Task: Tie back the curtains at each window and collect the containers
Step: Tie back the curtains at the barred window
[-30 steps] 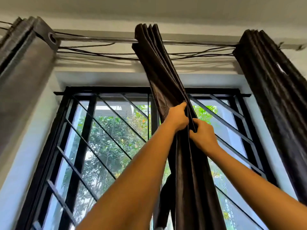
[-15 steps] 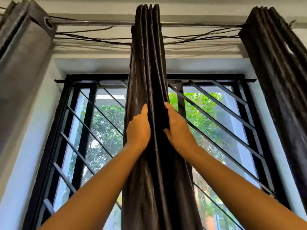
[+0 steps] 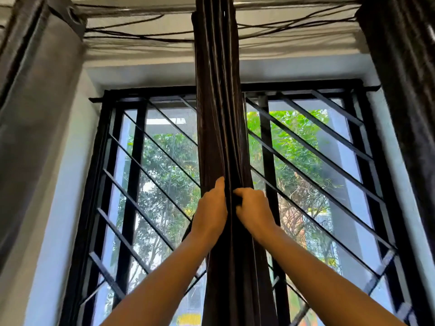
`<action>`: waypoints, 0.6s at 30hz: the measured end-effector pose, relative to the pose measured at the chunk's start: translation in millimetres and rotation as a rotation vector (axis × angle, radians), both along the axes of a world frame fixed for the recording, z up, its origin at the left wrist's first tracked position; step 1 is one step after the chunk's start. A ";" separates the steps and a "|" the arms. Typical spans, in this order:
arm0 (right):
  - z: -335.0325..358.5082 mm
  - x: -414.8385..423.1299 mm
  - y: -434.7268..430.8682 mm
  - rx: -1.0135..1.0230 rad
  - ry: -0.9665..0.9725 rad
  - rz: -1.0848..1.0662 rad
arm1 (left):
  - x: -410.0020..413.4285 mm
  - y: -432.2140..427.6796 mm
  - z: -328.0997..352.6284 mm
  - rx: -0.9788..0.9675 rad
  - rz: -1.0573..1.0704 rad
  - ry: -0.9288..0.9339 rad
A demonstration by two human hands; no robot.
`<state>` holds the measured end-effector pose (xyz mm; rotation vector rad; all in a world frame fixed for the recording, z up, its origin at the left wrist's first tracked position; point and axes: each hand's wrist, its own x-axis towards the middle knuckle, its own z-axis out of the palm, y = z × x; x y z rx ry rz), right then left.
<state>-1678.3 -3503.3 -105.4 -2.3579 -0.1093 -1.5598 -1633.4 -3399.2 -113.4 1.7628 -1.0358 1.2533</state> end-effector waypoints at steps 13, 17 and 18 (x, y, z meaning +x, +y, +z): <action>-50.4 -2.7 35.4 0.064 -0.130 0.065 | 4.3 4.2 -28.9 -0.184 -0.002 0.121; -49.8 -1.7 39.5 0.088 -0.103 0.090 | 3.5 10.5 -27.4 -0.156 -0.003 0.103; -49.2 -2.2 39.1 0.080 -0.091 0.094 | 3.7 11.7 -27.1 -0.141 0.016 0.098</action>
